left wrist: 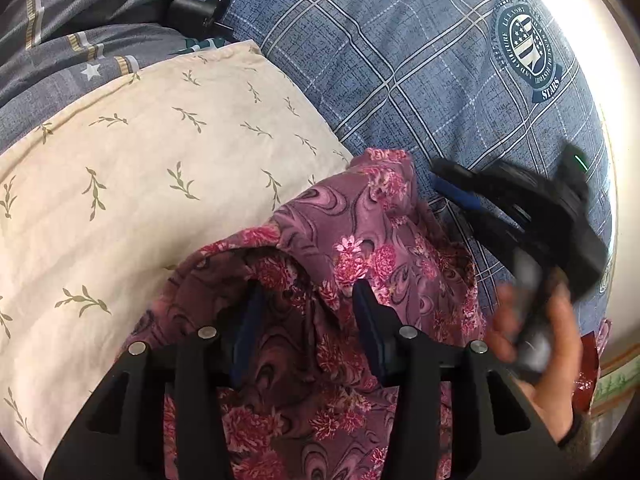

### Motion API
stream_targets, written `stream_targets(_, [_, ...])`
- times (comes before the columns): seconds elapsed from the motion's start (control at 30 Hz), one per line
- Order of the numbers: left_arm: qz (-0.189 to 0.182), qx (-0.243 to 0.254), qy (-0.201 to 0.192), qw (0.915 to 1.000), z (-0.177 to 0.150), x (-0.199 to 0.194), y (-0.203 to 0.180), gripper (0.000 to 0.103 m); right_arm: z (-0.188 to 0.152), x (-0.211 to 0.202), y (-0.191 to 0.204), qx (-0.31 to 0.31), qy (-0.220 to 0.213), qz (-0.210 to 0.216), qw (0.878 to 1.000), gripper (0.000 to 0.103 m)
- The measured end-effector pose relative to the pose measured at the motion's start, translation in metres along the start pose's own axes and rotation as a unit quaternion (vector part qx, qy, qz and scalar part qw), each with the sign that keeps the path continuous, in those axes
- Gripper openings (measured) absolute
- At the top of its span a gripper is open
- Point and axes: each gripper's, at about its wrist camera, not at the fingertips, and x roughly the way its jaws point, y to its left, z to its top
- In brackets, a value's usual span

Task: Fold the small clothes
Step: 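Press the folded shirt flat with the left gripper while the right gripper grasps the other side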

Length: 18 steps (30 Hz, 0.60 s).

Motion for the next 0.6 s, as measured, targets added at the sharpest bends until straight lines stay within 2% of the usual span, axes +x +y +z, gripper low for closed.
stream_targets(0.07, [-0.008, -0.003, 0.006, 0.9999, 0.002, 0.0, 0.001, 0.05, -0.011, -0.043, -0.026, 0.019, -0.016, -0.01, 1.0, 0.027])
stream_targets(0.1, [-0.01, -0.005, 0.008, 0.9999, 0.003, 0.0, 0.001, 0.05, -0.019, -0.056, -0.036, 0.029, -0.023, -0.022, 0.999, 0.034])
stream_targets(0.13, [-0.012, -0.007, 0.01, 0.9999, 0.003, -0.001, 0.001, 0.051, -0.035, -0.083, -0.059, 0.044, -0.032, -0.051, 0.997, 0.039])
stream_targets(0.23, [-0.016, -0.015, 0.013, 0.9997, 0.004, -0.001, 0.002, 0.052, -0.096, -0.151, -0.125, 0.106, -0.066, -0.143, 0.982, 0.041])
stream_targets(0.3, [-0.011, -0.015, 0.011, 0.9998, 0.004, 0.0, 0.0, 0.052, -0.127, -0.178, -0.159, 0.155, -0.077, -0.161, 0.972, 0.041])
stream_targets(0.4, [0.001, -0.01, 0.003, 0.9999, 0.003, 0.0, -0.004, 0.052, -0.166, -0.19, -0.2, 0.243, -0.077, -0.124, 0.959, 0.041])
stream_targets(0.57, [0.009, -0.001, 0.002, 1.0, 0.002, 0.0, -0.008, 0.052, -0.174, -0.177, -0.193, 0.232, -0.101, -0.093, 0.963, 0.045])
stream_targets(0.6, [0.011, -0.002, 0.001, 0.9999, 0.002, -0.001, -0.008, 0.052, -0.171, -0.178, -0.191, 0.222, -0.098, -0.092, 0.966, 0.024])
